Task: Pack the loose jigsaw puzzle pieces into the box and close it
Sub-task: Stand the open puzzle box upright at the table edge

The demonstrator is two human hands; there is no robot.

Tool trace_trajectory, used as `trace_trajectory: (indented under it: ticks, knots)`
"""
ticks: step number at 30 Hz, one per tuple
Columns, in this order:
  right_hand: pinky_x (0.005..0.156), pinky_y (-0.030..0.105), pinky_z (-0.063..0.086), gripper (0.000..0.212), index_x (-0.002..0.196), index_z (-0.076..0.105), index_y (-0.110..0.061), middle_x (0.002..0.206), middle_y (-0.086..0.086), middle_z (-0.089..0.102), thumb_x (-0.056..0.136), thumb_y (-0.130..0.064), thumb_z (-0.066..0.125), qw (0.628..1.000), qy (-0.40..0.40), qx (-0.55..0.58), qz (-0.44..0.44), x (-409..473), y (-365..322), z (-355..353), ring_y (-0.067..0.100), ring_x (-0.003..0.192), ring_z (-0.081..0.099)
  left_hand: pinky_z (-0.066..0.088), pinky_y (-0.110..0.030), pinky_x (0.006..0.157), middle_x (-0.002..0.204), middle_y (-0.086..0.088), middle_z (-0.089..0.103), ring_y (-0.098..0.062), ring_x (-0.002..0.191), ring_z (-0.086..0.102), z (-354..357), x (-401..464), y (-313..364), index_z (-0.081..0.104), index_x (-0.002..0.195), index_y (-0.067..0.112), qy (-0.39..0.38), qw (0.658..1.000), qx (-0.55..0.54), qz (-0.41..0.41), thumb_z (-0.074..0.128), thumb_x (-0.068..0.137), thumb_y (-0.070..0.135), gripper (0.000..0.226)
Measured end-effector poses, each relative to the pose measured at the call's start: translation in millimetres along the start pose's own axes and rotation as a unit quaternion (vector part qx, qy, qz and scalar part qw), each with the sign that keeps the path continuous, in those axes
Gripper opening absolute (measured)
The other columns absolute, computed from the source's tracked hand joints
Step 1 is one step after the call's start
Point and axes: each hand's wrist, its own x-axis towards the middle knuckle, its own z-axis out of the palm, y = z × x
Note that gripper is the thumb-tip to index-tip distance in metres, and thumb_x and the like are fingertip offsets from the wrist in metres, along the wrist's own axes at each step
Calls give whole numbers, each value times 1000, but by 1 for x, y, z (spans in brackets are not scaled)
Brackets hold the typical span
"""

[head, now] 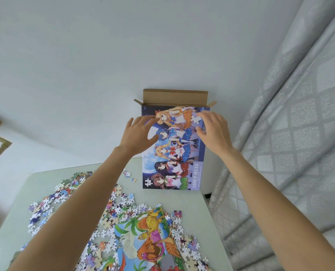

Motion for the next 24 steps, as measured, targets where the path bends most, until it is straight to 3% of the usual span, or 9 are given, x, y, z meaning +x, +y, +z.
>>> trace_trajectory:
  ticks: [3,8,10,14,17,24]
  knots:
    - [94,45,43,56,134,42,-14,134,15,44,86,-35,62,989,-23,39,138,14,8,20,34,119,44,28,-43,109,144,-2,40,-25,131,37,11,7,-7,34,141,27,12,1000,3,-28,56,87,43,60]
    - [98,47,43,78,147,17,-30,149,23,19,85,-37,64,966,-88,113,216,24,14,56,40,131,34,42,-45,97,150,-9,26,-33,131,35,31,30,-16,20,146,24,-14,992,-44,-121,68,80,40,83]
    - [97,43,43,84,147,9,-33,149,24,20,85,-32,65,946,-97,184,250,31,17,64,40,129,38,43,-46,95,150,-14,23,-37,129,37,43,47,-24,14,147,22,-29,980,-109,-161,73,74,42,96]
    - [77,29,42,91,149,4,-30,132,20,42,84,-23,68,938,-76,249,228,34,19,65,34,110,52,41,-40,98,144,-14,32,-30,125,44,55,66,-27,2,149,19,-34,941,-277,-192,78,70,36,111]
    - [68,24,40,95,149,4,-31,120,16,46,81,-26,71,955,-39,208,205,20,17,59,28,93,56,42,-38,94,138,-13,39,-30,119,49,51,54,-26,5,148,27,34,923,-303,-234,76,73,37,104]
    - [74,34,51,78,143,29,-26,114,19,43,78,-31,73,983,-24,100,152,-29,14,37,27,82,57,48,-37,81,129,-9,42,-27,96,59,41,4,-23,40,138,25,95,966,-178,-160,64,85,29,58]
